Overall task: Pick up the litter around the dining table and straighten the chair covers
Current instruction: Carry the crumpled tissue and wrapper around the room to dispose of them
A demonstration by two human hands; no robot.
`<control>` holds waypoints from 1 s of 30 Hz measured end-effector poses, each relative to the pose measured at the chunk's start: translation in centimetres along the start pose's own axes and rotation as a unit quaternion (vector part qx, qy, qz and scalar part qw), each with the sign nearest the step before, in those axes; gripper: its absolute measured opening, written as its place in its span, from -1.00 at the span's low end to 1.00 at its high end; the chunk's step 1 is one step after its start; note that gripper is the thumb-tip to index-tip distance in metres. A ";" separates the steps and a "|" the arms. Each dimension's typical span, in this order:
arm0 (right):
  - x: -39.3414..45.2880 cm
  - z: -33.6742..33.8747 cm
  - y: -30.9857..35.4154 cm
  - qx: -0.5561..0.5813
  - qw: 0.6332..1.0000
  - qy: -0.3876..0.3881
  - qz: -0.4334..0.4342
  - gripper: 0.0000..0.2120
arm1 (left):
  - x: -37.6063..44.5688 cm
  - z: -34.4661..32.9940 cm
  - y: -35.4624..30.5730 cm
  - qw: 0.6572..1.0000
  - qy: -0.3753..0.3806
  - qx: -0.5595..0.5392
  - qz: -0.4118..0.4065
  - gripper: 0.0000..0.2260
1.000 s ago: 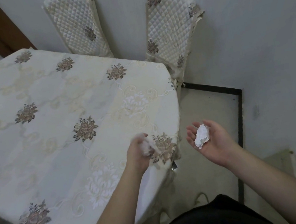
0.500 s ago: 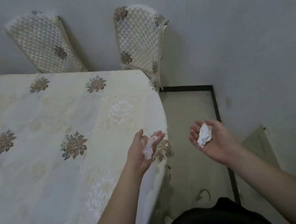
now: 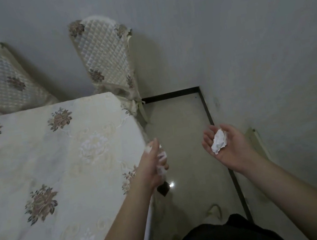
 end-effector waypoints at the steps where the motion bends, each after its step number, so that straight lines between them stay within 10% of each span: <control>1: 0.5 0.5 0.7 0.006 1.000 -0.001 -0.001 -0.75 | 0.7 -1.0 0.0 1.000 0.013 0.015 -0.002 -0.41; 8: 3.5 3.1 5.7 0.027 1.000 -0.011 0.001 -0.76 | 4.4 -6.3 1.1 0.999 0.038 0.028 0.012 -0.77; 15: 5.9 4.4 9.9 0.058 0.998 -0.020 0.008 -0.78 | 6.9 -9.0 1.9 0.997 -0.030 0.053 0.042 -0.53; 30: 16.3 5.6 15.6 0.088 0.988 -0.127 0.015 -0.80 | 21.0 -13.9 -2.0 0.992 0.078 -0.031 0.098 -0.79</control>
Point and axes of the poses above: each hand's wrist, its own x-axis towards the middle knuckle, its own z-axis out of the back of the hand, y = z × x, the point moved 8 cm from there along x, towards the middle knuckle, and after that the axes turned 15 degrees about -x, right-handed, at the moved point
